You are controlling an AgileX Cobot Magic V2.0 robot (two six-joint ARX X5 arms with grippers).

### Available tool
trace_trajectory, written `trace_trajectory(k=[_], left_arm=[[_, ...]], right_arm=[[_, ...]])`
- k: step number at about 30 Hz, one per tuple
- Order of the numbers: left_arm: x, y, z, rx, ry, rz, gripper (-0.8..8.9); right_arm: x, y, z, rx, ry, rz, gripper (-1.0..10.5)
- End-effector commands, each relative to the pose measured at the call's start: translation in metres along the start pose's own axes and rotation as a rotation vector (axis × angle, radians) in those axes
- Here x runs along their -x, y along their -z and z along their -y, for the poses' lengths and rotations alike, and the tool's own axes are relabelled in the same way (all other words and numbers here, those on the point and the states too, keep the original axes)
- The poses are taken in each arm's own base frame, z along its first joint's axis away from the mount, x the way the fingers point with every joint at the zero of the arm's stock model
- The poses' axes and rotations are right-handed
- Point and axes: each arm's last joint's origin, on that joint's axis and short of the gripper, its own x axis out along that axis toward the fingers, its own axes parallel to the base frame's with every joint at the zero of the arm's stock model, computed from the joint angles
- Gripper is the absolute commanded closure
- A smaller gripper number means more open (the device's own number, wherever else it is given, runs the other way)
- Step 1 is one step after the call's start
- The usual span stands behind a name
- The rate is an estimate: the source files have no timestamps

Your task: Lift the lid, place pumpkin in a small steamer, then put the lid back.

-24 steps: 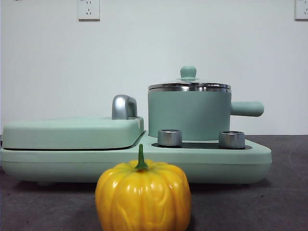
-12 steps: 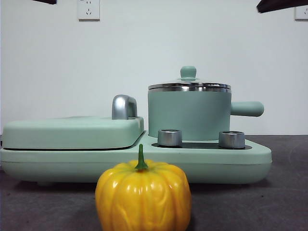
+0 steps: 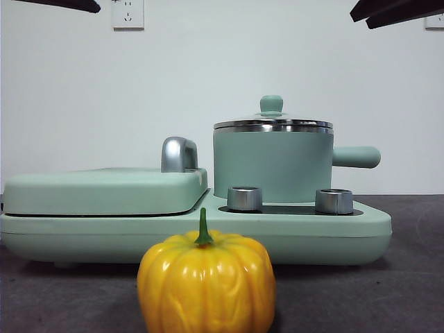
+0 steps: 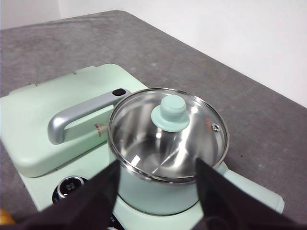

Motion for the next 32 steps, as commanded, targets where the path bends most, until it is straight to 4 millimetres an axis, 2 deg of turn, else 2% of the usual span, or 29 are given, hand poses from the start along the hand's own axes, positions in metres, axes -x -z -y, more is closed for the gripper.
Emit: trace_trajectory(k=[1, 8, 14, 21, 32], left_arm=[[-0.001, -0.008, 0.001, -0.026, 0.013, 0.026, 4.7], [-0.006, -0.008, 0.004, -0.029, 0.007, 0.02, 4.9], [-0.026, -0.01, 0.006, -0.037, 0.031, 0.074, 5.06], [-0.068, -0.011, 0.016, 0.003, 0.113, 0.108, 5.05], [-0.135, -0.011, 0.03, 0.007, 0.211, 0.036, 5.05]], right_arm=[[0.001, -0.007, 0.001, 0.025, 0.004, 0.018, 6.6], [0.001, -0.007, 0.001, -0.021, 0.0, 0.02, 6.6], [0.001, -0.007, 0.001, -0.024, 0.0, 0.024, 6.6], [0.001, -0.007, 0.001, -0.024, 0.0, 0.024, 6.6], [0.001, -0.007, 0.001, -0.024, 0.001, 0.023, 6.6]])
